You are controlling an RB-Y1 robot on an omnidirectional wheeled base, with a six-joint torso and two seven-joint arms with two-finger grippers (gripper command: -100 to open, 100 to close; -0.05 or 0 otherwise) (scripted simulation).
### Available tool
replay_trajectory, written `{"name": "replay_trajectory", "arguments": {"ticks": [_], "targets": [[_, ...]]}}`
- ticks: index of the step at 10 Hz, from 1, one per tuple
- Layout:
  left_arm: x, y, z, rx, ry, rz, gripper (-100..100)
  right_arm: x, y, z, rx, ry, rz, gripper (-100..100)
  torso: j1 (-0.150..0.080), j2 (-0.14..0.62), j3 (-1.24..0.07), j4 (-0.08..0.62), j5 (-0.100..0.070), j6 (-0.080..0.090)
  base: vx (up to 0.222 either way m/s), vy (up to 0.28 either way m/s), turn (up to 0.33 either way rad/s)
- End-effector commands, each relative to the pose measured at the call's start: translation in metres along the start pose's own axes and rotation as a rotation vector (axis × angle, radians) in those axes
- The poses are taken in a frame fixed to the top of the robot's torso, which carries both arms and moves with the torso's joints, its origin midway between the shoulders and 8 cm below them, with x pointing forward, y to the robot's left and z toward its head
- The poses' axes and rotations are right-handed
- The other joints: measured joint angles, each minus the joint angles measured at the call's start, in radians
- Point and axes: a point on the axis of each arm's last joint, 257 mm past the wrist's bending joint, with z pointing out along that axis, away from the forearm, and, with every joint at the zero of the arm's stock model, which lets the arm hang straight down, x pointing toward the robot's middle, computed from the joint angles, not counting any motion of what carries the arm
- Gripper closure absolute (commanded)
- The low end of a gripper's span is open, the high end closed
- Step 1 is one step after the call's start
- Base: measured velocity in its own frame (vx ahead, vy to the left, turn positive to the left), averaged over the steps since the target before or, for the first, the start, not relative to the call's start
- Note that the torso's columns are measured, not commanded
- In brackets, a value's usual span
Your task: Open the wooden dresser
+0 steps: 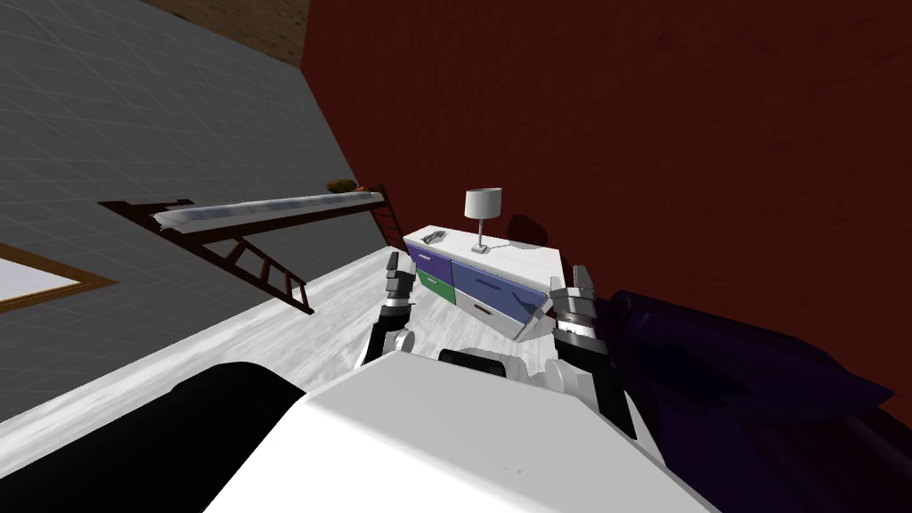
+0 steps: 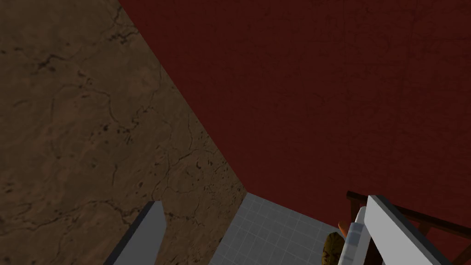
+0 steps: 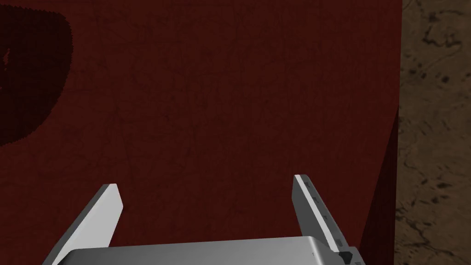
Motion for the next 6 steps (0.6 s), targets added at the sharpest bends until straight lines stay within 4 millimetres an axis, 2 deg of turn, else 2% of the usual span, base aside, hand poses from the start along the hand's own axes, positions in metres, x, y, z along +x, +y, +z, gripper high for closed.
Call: {"name": "replay_trajectory", "arguments": {"ticks": [1, 6], "targets": [[0.0, 0.0, 0.0, 0.0, 0.0, 0.0, 0, 0.0, 0.0, 0.0, 0.0, 0.0, 0.0, 0, 0.0, 0.04, -0.082, 0.041, 0.0, 0.0, 0.0, 0.0, 0.0], [0.0, -0.0001, 0.0, 0.0, 0.0, 0.0, 0, 0.0, 0.0002, 0.0, 0.0, 0.0, 0.0, 0, 0.0, 0.396, -0.792, 0.396, 0.0, 0.0, 0.0, 0.0, 0.0]]}}
